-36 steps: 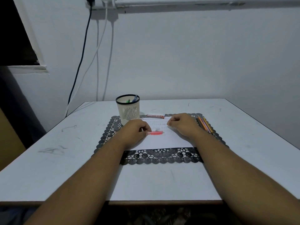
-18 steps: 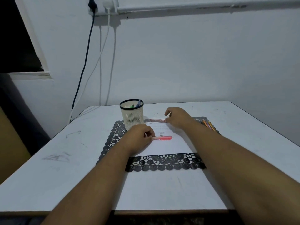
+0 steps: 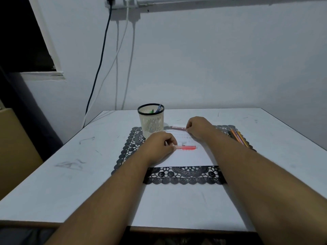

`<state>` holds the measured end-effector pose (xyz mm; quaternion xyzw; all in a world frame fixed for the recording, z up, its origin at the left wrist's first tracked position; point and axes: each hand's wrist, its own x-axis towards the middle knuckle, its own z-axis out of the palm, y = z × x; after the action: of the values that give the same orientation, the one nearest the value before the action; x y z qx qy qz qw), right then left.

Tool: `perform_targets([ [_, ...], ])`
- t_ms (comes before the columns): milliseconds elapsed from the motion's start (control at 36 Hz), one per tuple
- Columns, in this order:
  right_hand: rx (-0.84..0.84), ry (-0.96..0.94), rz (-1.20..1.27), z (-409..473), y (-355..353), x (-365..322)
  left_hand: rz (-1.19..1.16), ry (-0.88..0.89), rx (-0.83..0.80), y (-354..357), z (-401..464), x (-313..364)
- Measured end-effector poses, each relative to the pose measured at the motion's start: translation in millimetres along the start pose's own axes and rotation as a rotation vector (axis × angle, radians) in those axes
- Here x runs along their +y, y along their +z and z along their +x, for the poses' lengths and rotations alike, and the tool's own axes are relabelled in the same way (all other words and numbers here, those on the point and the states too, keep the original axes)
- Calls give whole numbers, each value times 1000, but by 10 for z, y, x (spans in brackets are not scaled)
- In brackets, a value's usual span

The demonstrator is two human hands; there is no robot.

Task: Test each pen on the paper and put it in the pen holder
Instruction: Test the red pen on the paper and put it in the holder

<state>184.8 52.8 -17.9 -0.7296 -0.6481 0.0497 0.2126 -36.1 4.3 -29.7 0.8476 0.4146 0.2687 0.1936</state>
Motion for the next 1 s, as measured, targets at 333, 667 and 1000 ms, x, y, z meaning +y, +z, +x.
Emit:
perform_targets([
  [333,102,-124,268,-139,-162,152,-113,63,82,-43,12,37],
  [667,194,-240,586,-770,-414,160,-99,192,412,-7,4,230],
  [1000,144,-291,776,-896,-388,-71,-170,161,339,-71,26,218],
])
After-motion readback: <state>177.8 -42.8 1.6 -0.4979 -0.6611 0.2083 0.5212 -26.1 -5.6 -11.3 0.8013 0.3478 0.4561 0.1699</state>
